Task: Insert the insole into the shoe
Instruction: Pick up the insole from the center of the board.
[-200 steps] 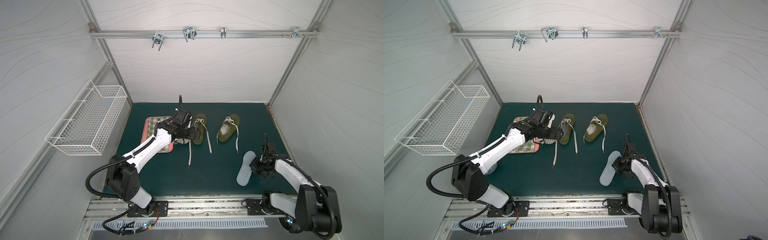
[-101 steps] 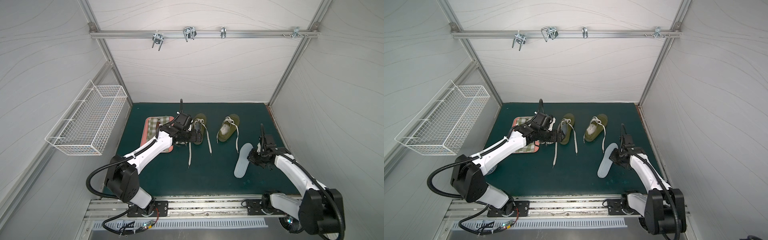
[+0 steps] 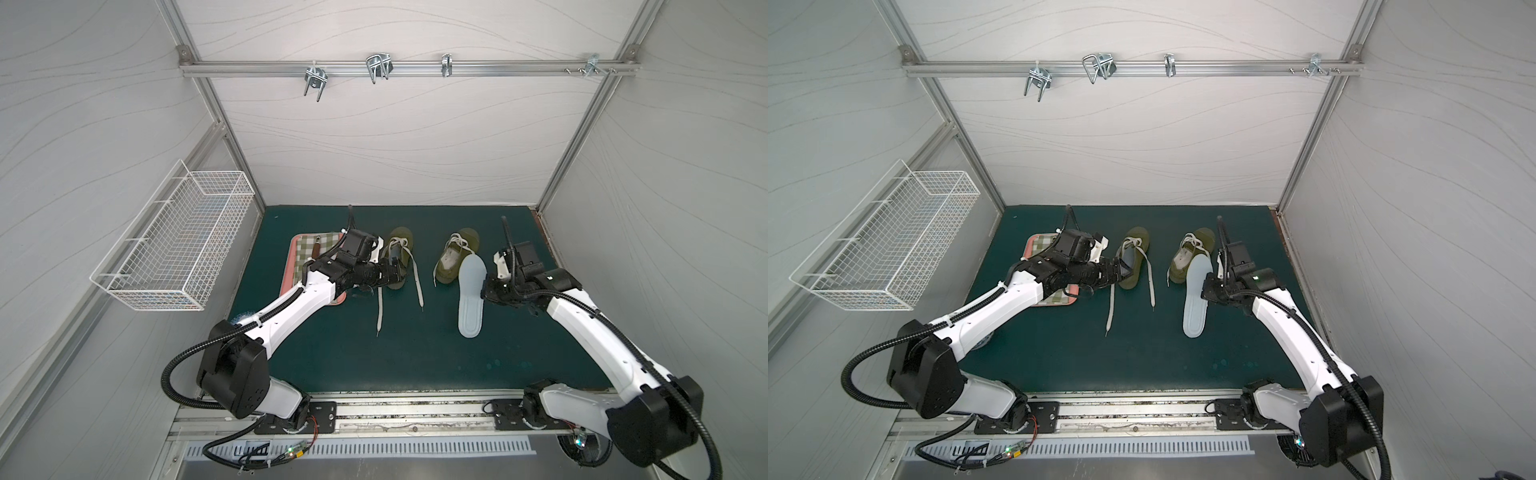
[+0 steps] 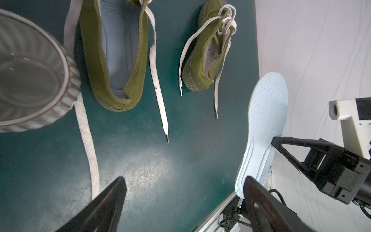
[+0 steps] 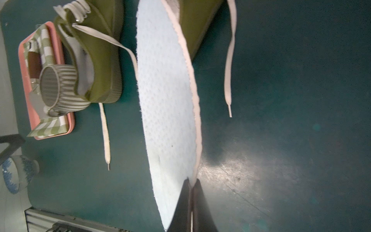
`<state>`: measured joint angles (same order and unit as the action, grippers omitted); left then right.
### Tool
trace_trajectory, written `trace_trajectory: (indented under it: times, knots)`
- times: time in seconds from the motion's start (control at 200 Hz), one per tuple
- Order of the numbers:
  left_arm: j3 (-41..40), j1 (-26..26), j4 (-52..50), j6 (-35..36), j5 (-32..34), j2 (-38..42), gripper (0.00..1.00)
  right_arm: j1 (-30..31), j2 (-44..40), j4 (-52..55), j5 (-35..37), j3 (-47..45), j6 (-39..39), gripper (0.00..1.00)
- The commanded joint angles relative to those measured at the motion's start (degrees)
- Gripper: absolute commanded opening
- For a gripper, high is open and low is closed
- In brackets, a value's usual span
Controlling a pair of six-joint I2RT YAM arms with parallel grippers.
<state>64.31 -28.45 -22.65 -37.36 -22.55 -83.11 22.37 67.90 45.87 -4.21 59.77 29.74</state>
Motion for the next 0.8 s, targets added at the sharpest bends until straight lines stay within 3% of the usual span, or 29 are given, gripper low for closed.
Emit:
trace_trajectory:
  times: [0.0, 0.235, 0.79]
  knots:
    - [-1.1, 1.1, 8.1, -4.8, -5.9, 1.1, 0.9, 2.7, 2.5, 3.2, -1.9, 4.0, -3.1, 0.0]
    - [-3.1, 1.4, 15.2, -7.3, -11.9, -0.1, 0.81, 6.7, 8.7, 1.5, -5.8, 8.9, -7.0, 0.0]
    - [-7.3, 2.2, 28.8, -12.6, -16.1, -6.1, 0.61, 11.5, 18.9, -3.4, -18.1, 16.6, -8.6, 0.0]
